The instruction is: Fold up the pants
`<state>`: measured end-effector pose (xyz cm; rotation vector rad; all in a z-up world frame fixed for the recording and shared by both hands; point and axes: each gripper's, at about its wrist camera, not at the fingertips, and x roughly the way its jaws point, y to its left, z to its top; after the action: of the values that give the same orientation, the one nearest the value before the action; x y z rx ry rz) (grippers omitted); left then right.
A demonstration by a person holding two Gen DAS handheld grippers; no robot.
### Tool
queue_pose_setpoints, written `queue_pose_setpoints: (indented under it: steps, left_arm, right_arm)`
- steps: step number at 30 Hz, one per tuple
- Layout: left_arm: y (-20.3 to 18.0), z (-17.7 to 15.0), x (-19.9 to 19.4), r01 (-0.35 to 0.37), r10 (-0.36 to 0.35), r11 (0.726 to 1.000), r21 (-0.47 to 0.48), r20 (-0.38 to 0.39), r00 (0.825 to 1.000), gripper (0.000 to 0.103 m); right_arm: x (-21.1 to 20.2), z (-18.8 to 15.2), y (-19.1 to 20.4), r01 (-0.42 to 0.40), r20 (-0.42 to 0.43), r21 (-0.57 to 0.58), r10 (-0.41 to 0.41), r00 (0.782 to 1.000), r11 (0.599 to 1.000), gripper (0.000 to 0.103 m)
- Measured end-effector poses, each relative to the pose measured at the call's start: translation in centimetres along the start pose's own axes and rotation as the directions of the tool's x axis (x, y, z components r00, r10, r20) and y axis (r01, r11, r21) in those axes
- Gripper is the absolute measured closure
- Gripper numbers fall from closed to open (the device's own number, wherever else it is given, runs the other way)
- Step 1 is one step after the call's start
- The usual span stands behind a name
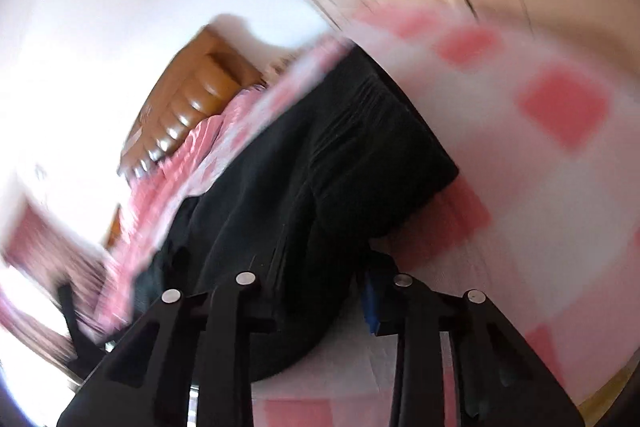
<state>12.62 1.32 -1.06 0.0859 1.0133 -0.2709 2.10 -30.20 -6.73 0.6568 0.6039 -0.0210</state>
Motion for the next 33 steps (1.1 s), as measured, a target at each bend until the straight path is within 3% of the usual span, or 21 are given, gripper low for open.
queue_pose_setpoints:
  steps: [3, 4, 7, 9, 10, 12, 13, 15, 16, 18, 19, 20, 21, 22, 23, 25, 26, 27, 28, 30, 33]
  left_arm:
    - [-0.5, 3.9, -2.9, 0.186, -0.185, 0.982, -0.042, 0.032, 0.982, 0.003]
    - [-1.5, 6.3, -3.9, 0.295, -0.294, 0.954, -0.055, 0.019, 0.956, 0.003]
    - [-6.4, 11.4, -4.6, 0.451, -0.451, 0.892, -0.020, -0.078, 0.889, 0.002]
    - [-11.5, 14.4, -4.1, 0.489, -0.467, 0.870, 0.062, -0.210, 0.859, 0.002]
    - [-15.0, 15.6, -3.7, 0.483, -0.438, 0.867, 0.123, -0.274, 0.856, 0.002]
    - [-20.5, 16.6, -3.4, 0.440, -0.351, 0.863, 0.247, -0.331, 0.876, 0.002]
    - [-24.3, 16.4, -3.4, 0.408, -0.286, 0.844, 0.347, -0.353, 0.891, 0.002]
    - [-30.5, 14.7, -2.8, 0.350, -0.150, 0.772, 0.530, -0.384, 0.911, 0.002]
    - [-34.2, 13.0, -1.7, 0.268, -0.009, 0.705, 0.657, -0.369, 0.930, 0.002]
    - [-37.2, 10.6, 0.1, 0.137, 0.171, 0.605, 0.784, -0.296, 0.940, 0.002]
    - [-38.5, 9.6, 1.4, 0.074, 0.258, 0.551, 0.831, -0.254, 0.932, 0.002]
    - [-39.3, 8.5, 3.2, 0.027, 0.351, 0.496, 0.868, -0.229, 0.908, 0.002]
    - [-39.2, 8.1, 4.1, 0.020, 0.393, 0.469, 0.883, -0.229, 0.891, 0.002]
    - [-39.0, 7.2, 5.6, 0.027, 0.453, 0.427, 0.904, -0.240, 0.859, 0.002]
    - [-38.7, 6.9, 6.7, 0.018, 0.488, 0.412, 0.911, -0.237, 0.840, 0.003]
    - [-37.7, 7.3, 8.3, -0.019, 0.543, 0.427, 0.904, -0.240, 0.804, 0.035]
    - [-37.0, 7.6, 8.7, 0.016, 0.531, 0.480, 0.877, -0.305, 0.790, 0.067]
    - [-36.7, 7.9, 8.3, 0.052, 0.488, 0.512, 0.857, -0.341, 0.804, 0.071]
    - [-36.5, 7.8, 8.0, 0.065, 0.470, 0.498, 0.865, -0.332, 0.818, 0.072]
    - [-35.9, 7.9, 7.1, 0.070, 0.441, 0.505, 0.860, -0.326, 0.836, 0.075]
    - [-34.4, 9.5, 4.7, 0.079, 0.363, 0.566, 0.820, -0.335, 0.870, 0.076]
  right_arm:
    - [-0.6, -0.4, 4.8, 0.099, 0.115, -0.271, -0.070, 0.991, 0.957, 0.074]
    - [-0.6, -0.9, 6.2, 0.141, 0.150, -0.343, -0.094, 0.984, 0.929, 0.074]
    - [0.0, -2.2, 8.6, 0.227, 0.212, -0.462, -0.142, 0.967, 0.857, 0.075]
    - [-0.1, -2.7, 9.2, 0.255, 0.232, -0.490, -0.158, 0.960, 0.834, 0.075]
    - [-0.1, -2.8, 9.3, 0.267, 0.240, -0.496, -0.165, 0.957, 0.827, 0.075]
    - [0.2, -2.7, 9.1, 0.282, 0.247, -0.499, -0.178, 0.953, 0.819, 0.075]
    - [0.4, -2.4, 8.6, 0.292, 0.252, -0.499, -0.186, 0.950, 0.816, 0.075]
    - [0.4, -2.5, 7.9, 0.304, 0.252, -0.493, -0.201, 0.947, 0.815, 0.075]
    - [0.4, -2.7, 7.8, 0.303, 0.251, -0.489, -0.201, 0.947, 0.818, 0.075]
    - [0.3, -2.6, 7.4, 0.295, 0.247, -0.480, -0.195, 0.949, 0.826, 0.075]
    - [0.4, -2.6, 7.4, 0.291, 0.245, -0.477, -0.192, 0.950, 0.829, 0.075]
    - [0.4, -2.5, 7.3, 0.287, 0.244, -0.475, -0.189, 0.951, 0.832, 0.075]
    - [0.3, -2.5, 7.2, 0.284, 0.244, -0.473, -0.186, 0.952, 0.834, 0.075]
    - [0.3, -2.5, 7.2, 0.282, 0.245, -0.472, -0.183, 0.952, 0.835, 0.075]
    - [0.3, -2.6, 7.2, 0.282, 0.246, -0.474, -0.182, 0.952, 0.834, 0.075]
    - [0.2, -2.6, 7.0, 0.282, 0.244, -0.467, -0.184, 0.952, 0.838, 0.075]
    - [0.1, -2.5, 6.7, 0.271, 0.231, -0.462, -0.180, 0.956, 0.844, 0.072]
    - [0.0, -2.4, 6.6, 0.266, 0.221, -0.456, -0.181, 0.958, 0.849, 0.071]
    - [-0.3, -2.4, 6.7, 0.256, 0.211, -0.454, -0.176, 0.962, 0.854, 0.066]
    - [-1.3, -2.3, 6.2, 0.206, 0.181, -0.424, -0.141, 0.973, 0.882, 0.004]
    - [-2.2, -2.9, 5.4, 0.145, 0.147, -0.365, -0.097, 0.984, 0.920, 0.005]
